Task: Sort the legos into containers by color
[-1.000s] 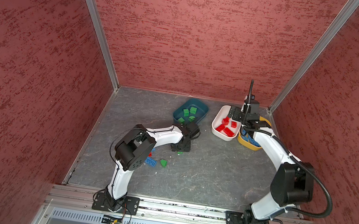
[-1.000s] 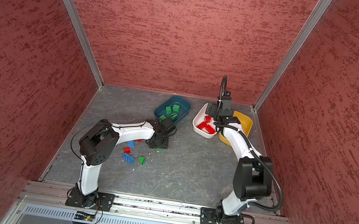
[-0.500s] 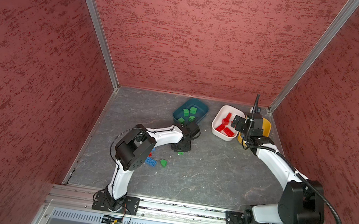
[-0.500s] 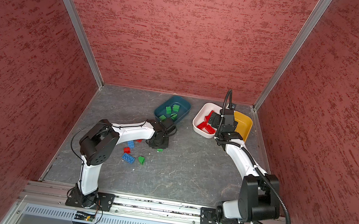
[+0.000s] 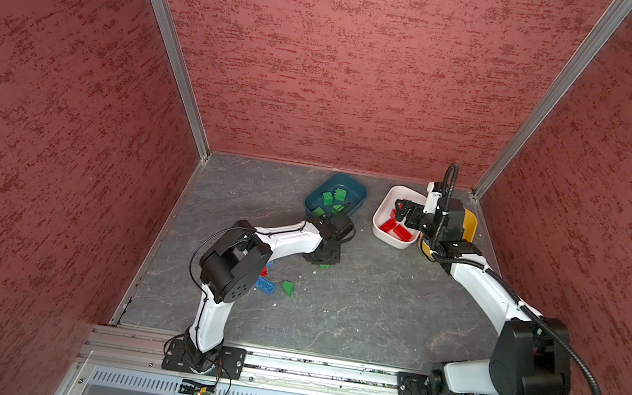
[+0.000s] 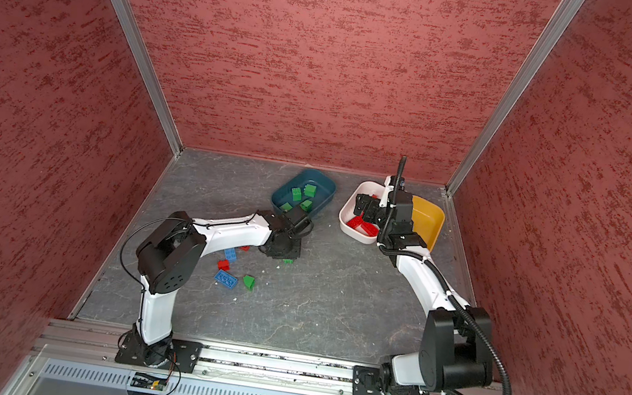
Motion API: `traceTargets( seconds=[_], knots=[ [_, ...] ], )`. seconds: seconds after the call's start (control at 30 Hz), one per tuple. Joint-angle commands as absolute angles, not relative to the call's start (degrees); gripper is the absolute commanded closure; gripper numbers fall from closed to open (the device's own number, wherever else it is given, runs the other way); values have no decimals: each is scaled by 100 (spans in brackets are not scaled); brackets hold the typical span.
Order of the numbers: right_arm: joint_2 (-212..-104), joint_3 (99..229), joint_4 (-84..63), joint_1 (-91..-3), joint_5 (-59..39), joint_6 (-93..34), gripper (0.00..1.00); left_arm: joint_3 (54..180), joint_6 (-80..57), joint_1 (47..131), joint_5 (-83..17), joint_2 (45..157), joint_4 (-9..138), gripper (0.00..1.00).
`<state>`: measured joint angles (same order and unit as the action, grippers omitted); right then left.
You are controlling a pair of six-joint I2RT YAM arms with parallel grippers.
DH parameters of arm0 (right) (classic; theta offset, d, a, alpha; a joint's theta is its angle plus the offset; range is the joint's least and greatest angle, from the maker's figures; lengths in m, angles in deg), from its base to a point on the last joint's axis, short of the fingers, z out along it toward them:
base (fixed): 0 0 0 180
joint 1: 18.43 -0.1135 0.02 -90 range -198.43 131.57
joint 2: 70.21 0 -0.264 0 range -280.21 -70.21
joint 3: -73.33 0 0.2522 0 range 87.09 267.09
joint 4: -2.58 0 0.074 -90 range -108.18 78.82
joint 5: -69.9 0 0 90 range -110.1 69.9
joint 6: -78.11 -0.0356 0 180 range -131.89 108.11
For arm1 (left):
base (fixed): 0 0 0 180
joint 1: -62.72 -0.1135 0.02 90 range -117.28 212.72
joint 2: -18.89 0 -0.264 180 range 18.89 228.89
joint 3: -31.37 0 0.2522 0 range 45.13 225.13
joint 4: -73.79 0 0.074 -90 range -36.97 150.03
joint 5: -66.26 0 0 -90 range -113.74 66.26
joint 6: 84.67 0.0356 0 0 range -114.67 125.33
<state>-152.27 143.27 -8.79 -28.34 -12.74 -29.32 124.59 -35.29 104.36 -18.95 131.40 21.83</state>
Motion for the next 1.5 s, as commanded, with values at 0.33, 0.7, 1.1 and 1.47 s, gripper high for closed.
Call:
traceTargets(
  seconds=[0.33, 0.7, 1.1, 1.47],
  knots=[
    [-15064, 13864, 359, -2814, -1315, -3908, 1, 13882, -2751, 9776, -2048, 13258, 3200, 78],
    [-14837, 13869, -63, -2820, -1193, -3493, 1, 15614, -2904, 9142, -2532, 14554, 3276, 77],
    [-14628, 13626, -266, -2822, -1167, -3351, 1, 17825, -2929, 8794, -3225, 16167, 2890, 71],
    [-14856, 13734, -264, -2829, -770, -3491, 1, 18158, -2976, 8750, -3992, 16317, 2759, 39]
  ],
)
